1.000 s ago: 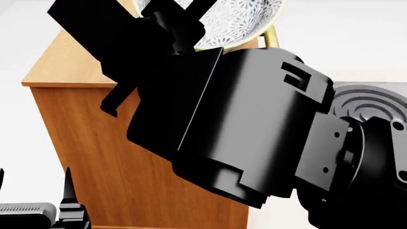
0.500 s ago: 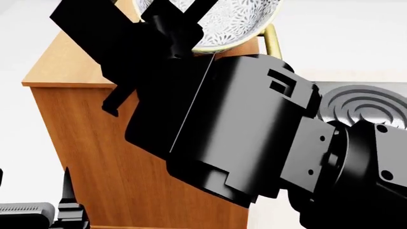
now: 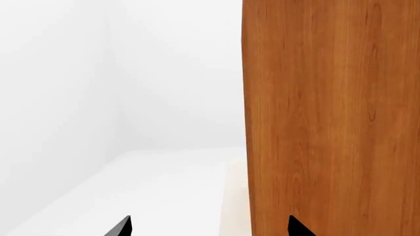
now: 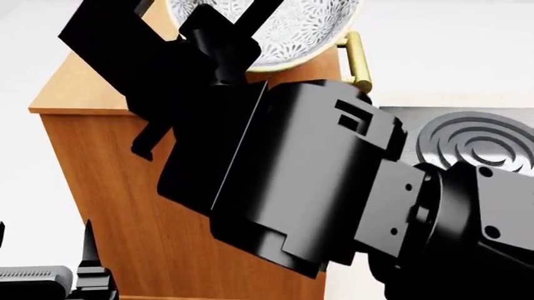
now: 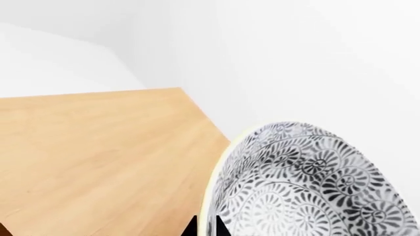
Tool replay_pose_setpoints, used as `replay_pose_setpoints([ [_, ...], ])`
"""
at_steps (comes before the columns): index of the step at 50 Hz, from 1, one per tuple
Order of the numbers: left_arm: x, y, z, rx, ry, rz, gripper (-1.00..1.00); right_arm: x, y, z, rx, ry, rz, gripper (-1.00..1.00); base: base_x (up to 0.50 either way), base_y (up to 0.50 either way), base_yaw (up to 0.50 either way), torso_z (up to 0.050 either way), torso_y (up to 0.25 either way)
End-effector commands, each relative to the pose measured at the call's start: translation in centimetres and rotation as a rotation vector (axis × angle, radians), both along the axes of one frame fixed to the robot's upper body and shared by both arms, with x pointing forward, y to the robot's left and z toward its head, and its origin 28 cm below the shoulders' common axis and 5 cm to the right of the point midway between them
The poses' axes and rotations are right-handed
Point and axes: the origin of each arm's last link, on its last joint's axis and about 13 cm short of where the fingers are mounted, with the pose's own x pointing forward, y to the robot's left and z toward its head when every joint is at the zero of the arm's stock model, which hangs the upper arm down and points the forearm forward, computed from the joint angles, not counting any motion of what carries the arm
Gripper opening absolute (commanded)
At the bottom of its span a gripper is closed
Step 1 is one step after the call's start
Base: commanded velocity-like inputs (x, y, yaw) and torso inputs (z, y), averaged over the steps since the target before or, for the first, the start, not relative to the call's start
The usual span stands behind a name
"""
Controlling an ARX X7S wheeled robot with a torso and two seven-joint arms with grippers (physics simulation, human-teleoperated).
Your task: Put the bowl on the top of the cabinet.
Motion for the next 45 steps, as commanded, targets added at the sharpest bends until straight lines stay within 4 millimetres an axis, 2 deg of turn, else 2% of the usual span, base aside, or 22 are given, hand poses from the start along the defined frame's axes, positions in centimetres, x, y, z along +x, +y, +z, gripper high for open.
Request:
replay_pose_setpoints([
  [1,-0.1,0.0,0.1,-0.001,0.0,0.0,1.0,-0.4,0.5,-0.4,-0.001,0.04,0.055,-1.0,0.0,0.0,0.0,0.0,0.0],
  [5,-0.1,0.1,0.0,-0.001,0.0,0.002,1.0,-0.4,0.5,-0.3,0.001,0.038,0.054,-1.0,0.0,0.0,0.0,0.0,0.0],
  [6,-0.1,0.1,0.1,-0.001,0.0,0.003,1.0,-0.3,0.4,0.1,0.03,0.04,0.037,1.0,0.0,0.0,0.0,0.0,0.0],
  [19,-0.1,0.0,0.1,-0.002,-0.002,0.002,1.0,-2.0,-0.8,3.3,0.085,-0.037,0.028,1.0,0.0,0.0,0.0,0.0,0.0],
  [29,-0.1,-0.1,0.2,0.003,-0.003,0.002,1.0,-2.5,-1.7,3.9,0.1,-0.064,0.017,1.0,0.0,0.0,0.0,0.0,0.0],
  [45,-0.1,-0.4,0.2,0.007,-0.003,-0.006,1.0,-6.5,-3.7,6.5,0.167,-0.176,0.051,1.0,0.0,0.0,0.0,0.0,0.0],
])
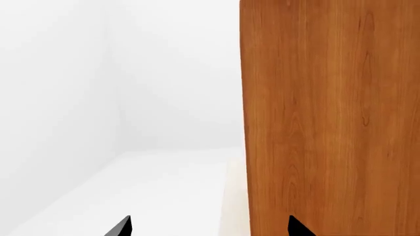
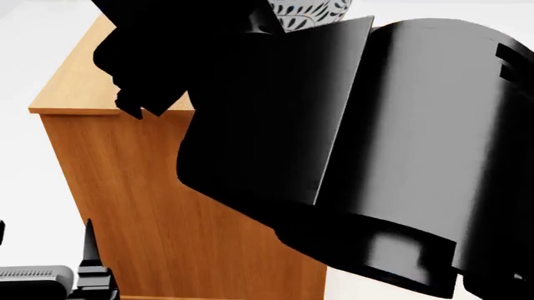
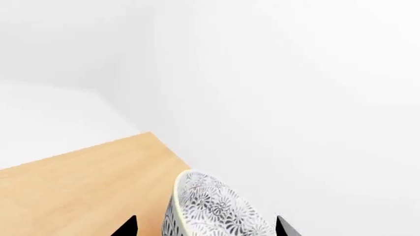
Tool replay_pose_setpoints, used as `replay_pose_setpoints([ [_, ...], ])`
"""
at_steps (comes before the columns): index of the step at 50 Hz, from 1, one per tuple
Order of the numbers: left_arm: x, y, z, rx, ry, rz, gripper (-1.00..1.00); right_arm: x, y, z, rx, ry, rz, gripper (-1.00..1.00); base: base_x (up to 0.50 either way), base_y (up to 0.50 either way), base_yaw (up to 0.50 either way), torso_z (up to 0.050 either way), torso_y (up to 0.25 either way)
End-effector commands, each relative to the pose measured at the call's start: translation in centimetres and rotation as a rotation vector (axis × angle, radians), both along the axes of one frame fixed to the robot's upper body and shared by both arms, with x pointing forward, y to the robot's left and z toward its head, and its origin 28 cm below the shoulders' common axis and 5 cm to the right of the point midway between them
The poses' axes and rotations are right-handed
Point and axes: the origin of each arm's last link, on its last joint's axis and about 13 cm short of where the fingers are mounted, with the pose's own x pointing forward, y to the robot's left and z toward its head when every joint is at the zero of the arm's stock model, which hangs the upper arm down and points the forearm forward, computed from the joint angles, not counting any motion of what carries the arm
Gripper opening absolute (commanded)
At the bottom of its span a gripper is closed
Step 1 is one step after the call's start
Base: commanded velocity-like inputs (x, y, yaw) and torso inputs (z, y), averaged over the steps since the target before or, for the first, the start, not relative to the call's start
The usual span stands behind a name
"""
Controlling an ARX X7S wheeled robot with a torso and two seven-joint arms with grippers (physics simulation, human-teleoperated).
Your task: Put the bowl on the top of the cabinet.
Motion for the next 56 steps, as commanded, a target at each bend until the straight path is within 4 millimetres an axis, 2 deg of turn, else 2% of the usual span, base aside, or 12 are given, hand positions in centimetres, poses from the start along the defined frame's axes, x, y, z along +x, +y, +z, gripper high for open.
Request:
replay_pose_setpoints([
  [1,0.0,-0.2,0.0,0.002,0.0,-0.005,1.0,-2.6,-1.5,1.6,0.041,-0.082,0.011,1.0,0.0,0.0,0.0,0.0,0.0],
  [11,0.0,-0.2,-0.1,0.004,-0.001,-0.005,1.0,-5.0,-4.8,1.9,0.111,-0.231,-0.113,1.0,0.0,0.0,0.0,0.0,0.0],
  [15,0.0,-0.3,0.0,0.008,-0.002,-0.006,1.0,-5.0,-6.4,1.8,0.192,-0.273,-0.2,1.0,0.0,0.0,0.0,0.0,0.0],
  [18,0.1,-0.3,-0.1,0.008,0.0,-0.006,1.0,-5.0,-7.2,1.1,0.181,-0.329,-0.258,1.0,0.0,0.0,0.0,0.0,0.0],
  [26,0.1,-0.2,-0.1,0.009,-0.001,-0.004,1.0,-5.8,-9.0,-2.0,0.226,-0.371,-0.311,1.0,0.0,0.0,0.0,0.0,0.0],
  [31,0.1,-0.2,-0.2,0.008,0.002,-0.004,1.0,-5.9,-9.6,-4.3,0.256,-0.333,-0.301,1.0,0.0,0.0,0.0,0.0,0.0],
  [38,0.1,-0.3,-0.3,0.009,0.005,-0.005,1.0,-6.2,-10.2,-8.7,0.254,-0.294,-0.307,1.0,0.0,0.0,0.0,0.0,0.0],
  [56,-0.1,-0.1,-0.1,0.007,0.0,0.002,1.0,-4.7,-11.1,-15.3,0.301,-0.175,-0.351,1.0,0.0,0.0,0.0,0.0,0.0],
])
